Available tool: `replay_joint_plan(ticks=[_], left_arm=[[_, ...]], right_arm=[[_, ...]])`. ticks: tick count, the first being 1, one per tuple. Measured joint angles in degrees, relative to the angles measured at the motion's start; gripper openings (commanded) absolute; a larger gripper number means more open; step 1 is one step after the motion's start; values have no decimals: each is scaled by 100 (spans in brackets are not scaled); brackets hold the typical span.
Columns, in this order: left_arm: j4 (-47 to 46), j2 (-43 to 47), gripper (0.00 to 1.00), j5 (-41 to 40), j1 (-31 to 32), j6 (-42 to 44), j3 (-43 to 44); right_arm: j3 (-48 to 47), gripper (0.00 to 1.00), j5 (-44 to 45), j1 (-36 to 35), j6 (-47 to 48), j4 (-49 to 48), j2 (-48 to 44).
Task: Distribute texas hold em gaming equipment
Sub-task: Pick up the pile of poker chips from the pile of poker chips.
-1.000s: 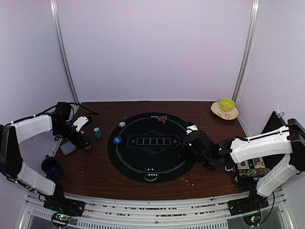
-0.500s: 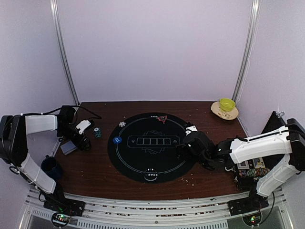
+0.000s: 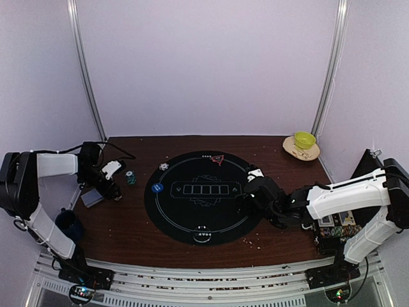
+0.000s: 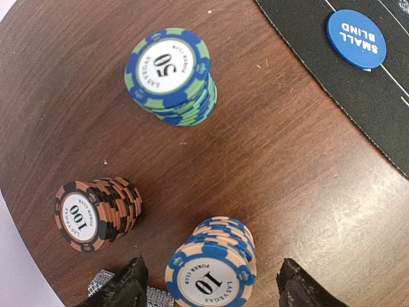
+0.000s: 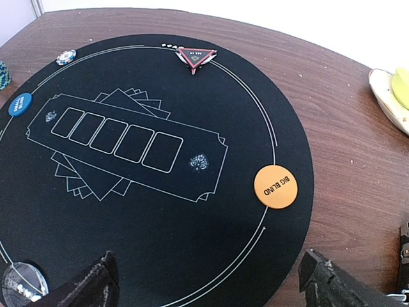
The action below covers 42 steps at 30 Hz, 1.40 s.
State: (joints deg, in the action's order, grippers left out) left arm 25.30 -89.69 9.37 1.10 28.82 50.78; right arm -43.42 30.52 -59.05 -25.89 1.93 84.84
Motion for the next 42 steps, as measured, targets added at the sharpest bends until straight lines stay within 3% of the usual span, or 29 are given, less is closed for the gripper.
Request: replay_joint_plan(ticks=[42], left_arm=[[-35,2,36,-4,-4,0,0]], right_arm=[[-59,100,109,-66,2,28,83]])
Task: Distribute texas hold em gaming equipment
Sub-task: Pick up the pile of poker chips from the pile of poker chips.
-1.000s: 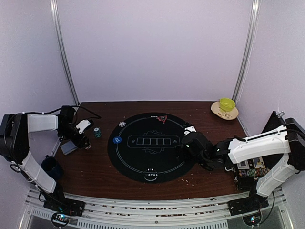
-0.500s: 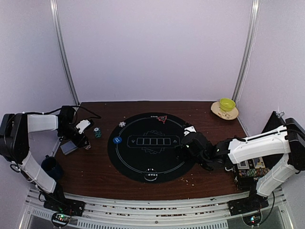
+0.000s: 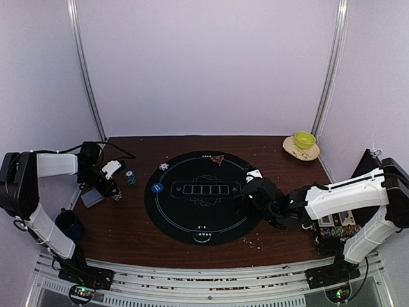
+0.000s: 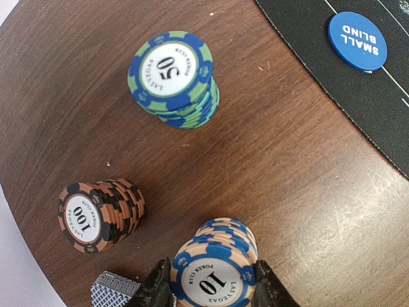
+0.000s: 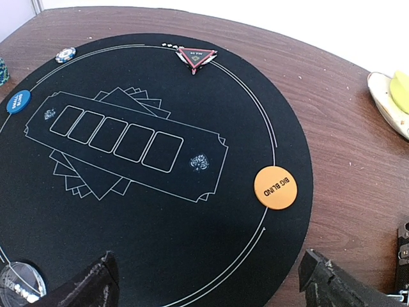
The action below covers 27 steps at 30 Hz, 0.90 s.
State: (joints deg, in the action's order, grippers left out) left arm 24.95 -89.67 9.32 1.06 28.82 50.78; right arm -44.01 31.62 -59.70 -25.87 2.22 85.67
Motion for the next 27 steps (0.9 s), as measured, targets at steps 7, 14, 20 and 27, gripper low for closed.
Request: replay_joint_plan(ticks=[7,14,20,27], left_arm=[[20,120,35,-13,-2,-2,0],[90,557,32,0,-2,0,0],[245,820,32,116,9,0,0],[343,1045,32,122,612,-7,-7]], right_arm=[[0,100,20,-7,0,15,0],[0,100,39,-9,0,15,28],[-2,100,44,-9,0,17,52],[-33,100,87,-20,11,22,52]])
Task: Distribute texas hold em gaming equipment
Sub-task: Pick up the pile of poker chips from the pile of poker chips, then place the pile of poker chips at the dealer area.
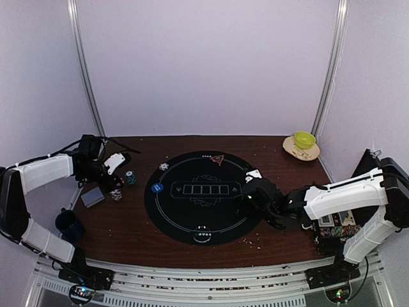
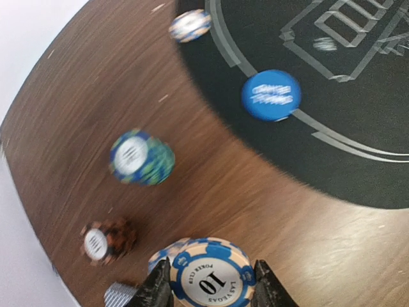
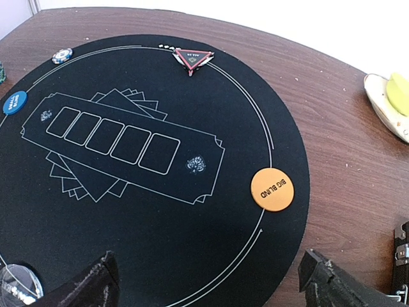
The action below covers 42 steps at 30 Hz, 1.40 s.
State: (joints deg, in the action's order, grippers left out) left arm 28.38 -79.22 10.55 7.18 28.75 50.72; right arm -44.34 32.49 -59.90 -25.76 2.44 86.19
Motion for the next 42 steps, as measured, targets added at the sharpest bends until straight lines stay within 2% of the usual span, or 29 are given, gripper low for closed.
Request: replay_joint_plan(ticks=[10,19,32,42], left_arm=[[22,55,30,170,2243,-127,-42],[-175,-407,30,256,3589,-192,-39],[-785,-1443,29,166,4627,-105,-33],[-1084,-1853,27,48,4763,-13,74]], right_arm=[[0,100,273,-11,55,-11,-114],[37,100,455,-11,120,-55,-343],[42,100,468,-13,140,-55,-341],[42,100,463,-13,142,-52,-341]])
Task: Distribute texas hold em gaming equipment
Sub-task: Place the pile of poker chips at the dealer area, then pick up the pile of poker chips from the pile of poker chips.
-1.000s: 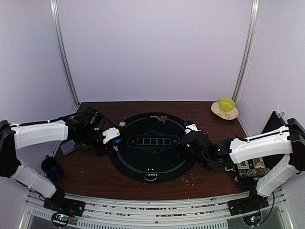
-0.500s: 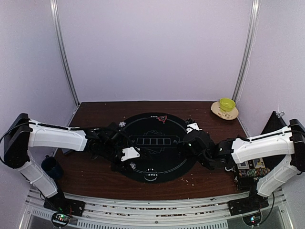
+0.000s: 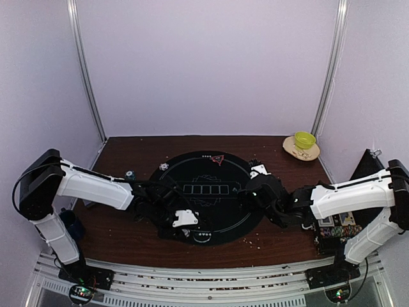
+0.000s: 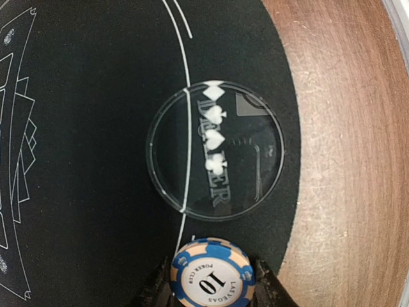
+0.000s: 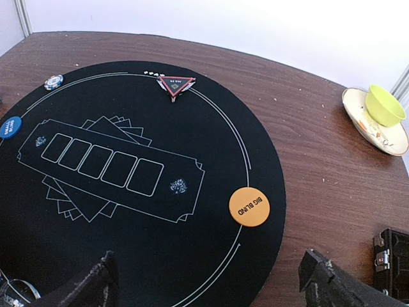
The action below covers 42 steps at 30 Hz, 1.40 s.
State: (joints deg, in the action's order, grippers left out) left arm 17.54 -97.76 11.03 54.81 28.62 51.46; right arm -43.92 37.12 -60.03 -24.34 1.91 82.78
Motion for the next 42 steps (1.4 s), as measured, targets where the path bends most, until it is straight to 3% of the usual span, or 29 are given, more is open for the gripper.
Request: replay_joint_plan(ticks=[8,14,19,24,29,34,38,42], left_arm=[[-114,-52,29,-59,2,4,20],[-146,-114,36,-61,7,4,72],[-168,-118,53,-63,9,7,72],[-297,-114,96,-129,15,74,72],[-232,249,98,-199,15,107,-20],[72,1460,98,-210,-173,170,-92],[282,2448,98,-267,-826,179,-81],[511,2920,98,-481,-1864,116,-72]], right_arm=[[0,100,2,0,0,-2,0],[0,100,0,0,2,0,-2],[0,100,2,0,2,0,0],[0,100,2,0,13,0,-2],[0,100,2,0,15,2,-2],[0,100,0,0,15,7,0],[0,100,-2,0,15,7,0],[0,100,-2,0,15,7,11]])
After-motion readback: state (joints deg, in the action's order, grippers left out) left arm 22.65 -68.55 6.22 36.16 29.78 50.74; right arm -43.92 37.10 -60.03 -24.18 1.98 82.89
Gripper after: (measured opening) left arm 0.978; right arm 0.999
